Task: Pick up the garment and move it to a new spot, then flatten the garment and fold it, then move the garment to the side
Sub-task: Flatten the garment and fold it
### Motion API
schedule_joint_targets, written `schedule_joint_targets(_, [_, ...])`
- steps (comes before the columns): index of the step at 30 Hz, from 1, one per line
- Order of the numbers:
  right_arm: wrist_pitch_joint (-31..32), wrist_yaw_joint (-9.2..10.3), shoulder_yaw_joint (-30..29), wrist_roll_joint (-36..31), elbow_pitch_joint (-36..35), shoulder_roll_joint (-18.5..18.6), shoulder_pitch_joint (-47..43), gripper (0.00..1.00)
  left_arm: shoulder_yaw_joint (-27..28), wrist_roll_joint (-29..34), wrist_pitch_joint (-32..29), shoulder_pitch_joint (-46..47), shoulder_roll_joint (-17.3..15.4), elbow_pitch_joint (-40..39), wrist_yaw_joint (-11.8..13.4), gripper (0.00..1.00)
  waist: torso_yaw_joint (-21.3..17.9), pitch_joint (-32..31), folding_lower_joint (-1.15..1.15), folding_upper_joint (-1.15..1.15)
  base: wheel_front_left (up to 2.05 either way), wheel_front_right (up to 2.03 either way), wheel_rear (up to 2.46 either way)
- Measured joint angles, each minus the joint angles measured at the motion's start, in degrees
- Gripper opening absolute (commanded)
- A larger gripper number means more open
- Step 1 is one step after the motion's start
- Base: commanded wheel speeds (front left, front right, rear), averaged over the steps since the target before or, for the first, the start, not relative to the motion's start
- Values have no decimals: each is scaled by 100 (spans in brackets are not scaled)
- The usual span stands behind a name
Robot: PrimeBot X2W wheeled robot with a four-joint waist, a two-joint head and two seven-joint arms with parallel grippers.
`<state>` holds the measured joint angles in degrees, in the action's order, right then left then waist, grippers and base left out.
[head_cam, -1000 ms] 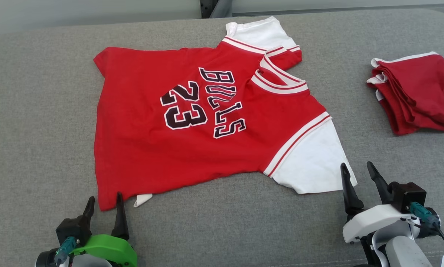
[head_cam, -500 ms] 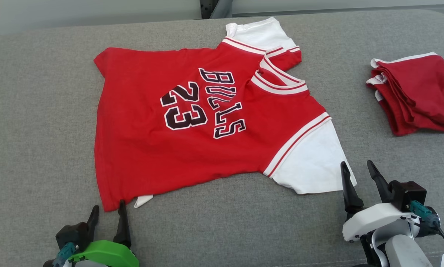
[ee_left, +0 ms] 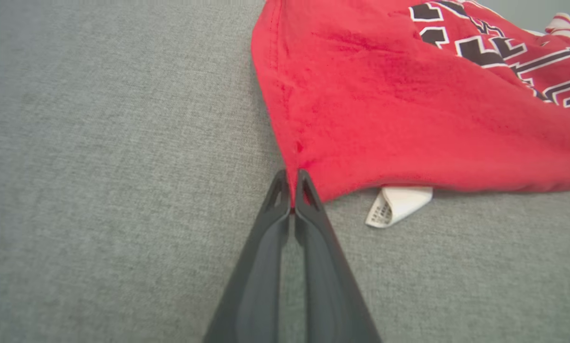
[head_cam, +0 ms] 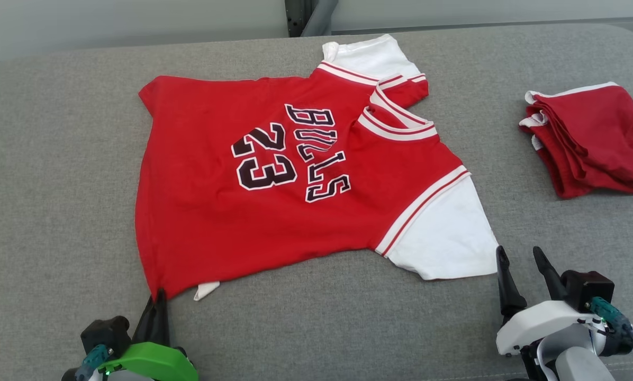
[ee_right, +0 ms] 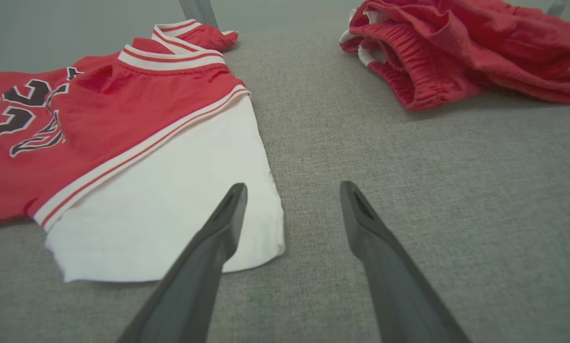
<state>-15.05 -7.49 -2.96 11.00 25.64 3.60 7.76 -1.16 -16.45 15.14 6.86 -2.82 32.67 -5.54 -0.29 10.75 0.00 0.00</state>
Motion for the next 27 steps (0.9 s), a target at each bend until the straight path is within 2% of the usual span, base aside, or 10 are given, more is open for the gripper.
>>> schedule_joint_targets(14, [-19, 0, 298, 208, 1155, -13, 395, 100, 115, 187, 0, -152, 2, -174, 7, 0, 181, -23, 0, 0, 0, 0, 0])
schedule_joint_targets(15, [-21, 0, 332, 212, 1247, -2, 450, 70, 109, 187, -1, -151, 2, -177, 7, 0, 187, -14, 0, 0, 0, 0, 0])
schedule_joint_targets(16, [-29, 1, 386, 220, 1350, 1, 511, 18, 100, 187, -1, -150, 2, -177, 7, 0, 193, -8, 0, 0, 0, 0, 0])
schedule_joint_targets(17, [-48, 2, 442, 225, 1434, 25, 569, 0, 93, 185, -1, -148, 2, -179, 5, 0, 197, -5, 0, 0, 0, 0, 0])
schedule_joint_targets(22, [-42, 1, 653, 483, 1546, 48, 722, 0, 85, 129, -1, -132, 2, -236, -2, 0, 205, -41, 0, 0, 0, 0, 0])
schedule_joint_targets(27, [-8, 0, 647, 799, 894, 177, 708, 0, 158, 111, -1, -124, 3, -438, -27, 0, 201, -177, 0, 0, 0, 0, 0])
